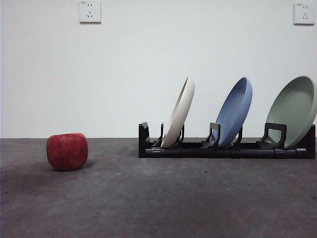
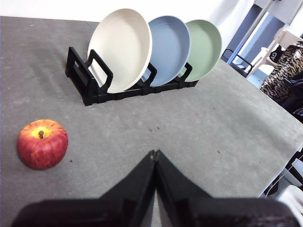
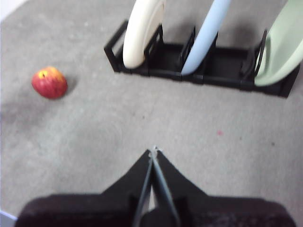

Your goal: Take the yellow plate from the plate rack,put the plate on the table,take the apple from the table,put the apple in the plate

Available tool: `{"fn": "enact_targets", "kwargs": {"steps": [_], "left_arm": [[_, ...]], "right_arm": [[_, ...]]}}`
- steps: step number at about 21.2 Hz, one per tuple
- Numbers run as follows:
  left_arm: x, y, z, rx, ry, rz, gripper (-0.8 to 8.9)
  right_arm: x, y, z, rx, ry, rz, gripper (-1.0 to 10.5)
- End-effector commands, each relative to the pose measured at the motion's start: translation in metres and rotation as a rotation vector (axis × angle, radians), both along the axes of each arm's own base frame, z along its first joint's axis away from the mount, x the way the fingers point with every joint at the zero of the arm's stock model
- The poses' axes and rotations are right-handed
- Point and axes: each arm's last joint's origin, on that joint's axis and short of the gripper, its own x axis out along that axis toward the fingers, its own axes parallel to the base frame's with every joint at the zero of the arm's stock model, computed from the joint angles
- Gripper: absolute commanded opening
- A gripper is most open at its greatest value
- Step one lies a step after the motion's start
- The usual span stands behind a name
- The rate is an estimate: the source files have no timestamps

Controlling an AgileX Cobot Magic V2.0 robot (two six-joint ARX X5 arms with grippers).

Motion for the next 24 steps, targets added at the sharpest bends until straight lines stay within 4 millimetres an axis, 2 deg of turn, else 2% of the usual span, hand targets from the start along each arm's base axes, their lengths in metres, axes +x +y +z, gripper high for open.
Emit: {"fn": "enact_targets", "kwargs": {"steps": [1, 3, 4, 5, 7, 8, 14, 19, 24], "left_arm": [[-0.001, -0.001, 0.001, 0.006, -0.016, -0.024, -0.03], [-0.001, -0.002, 0.002, -0.01, -0.013, -0.059, 0.03], [0.0, -0.002, 0.001, -0.019, -0.01, -0.079, 0.42], [0.0, -0.003, 0.002, -0.026, -0.009, -0.094, 1.32], [0.0, -0.003, 0.003, -0.038, -0.006, -0.122, 4.52], [0.0, -0.004, 0.006, -0.047, -0.011, -0.142, 5.64], [0.001, -0.008, 0.03, -0.073, -0.05, -0.244, 5.75], [0.012, -0.012, 0.038, -0.064, -0.048, -0.271, 5.75], [0.031, -0.018, 0.043, -0.041, -0.034, -0.309, 5.75]], "right_arm": [[0.0, 0.0, 0.001, -0.008, -0.011, 0.014, 0.0], [0.0, 0.001, 0.001, 0.006, -0.011, 0.036, 0.4], [0.0, 0.002, 0.002, 0.024, -0.011, 0.065, 1.4], [0.0, 0.002, 0.002, 0.039, -0.009, 0.087, 2.5], [-0.001, 0.004, 0.002, 0.067, -0.008, 0.131, 4.9], [-0.001, 0.004, 0.002, 0.08, -0.006, 0.151, 5.5], [-0.003, 0.009, 0.0, 0.187, 0.04, 0.322, 5.4], [-0.003, 0.009, 0.0, 0.187, 0.039, 0.329, 5.4], [-0.002, 0.009, 0.0, 0.187, 0.043, 0.329, 5.4]]}}
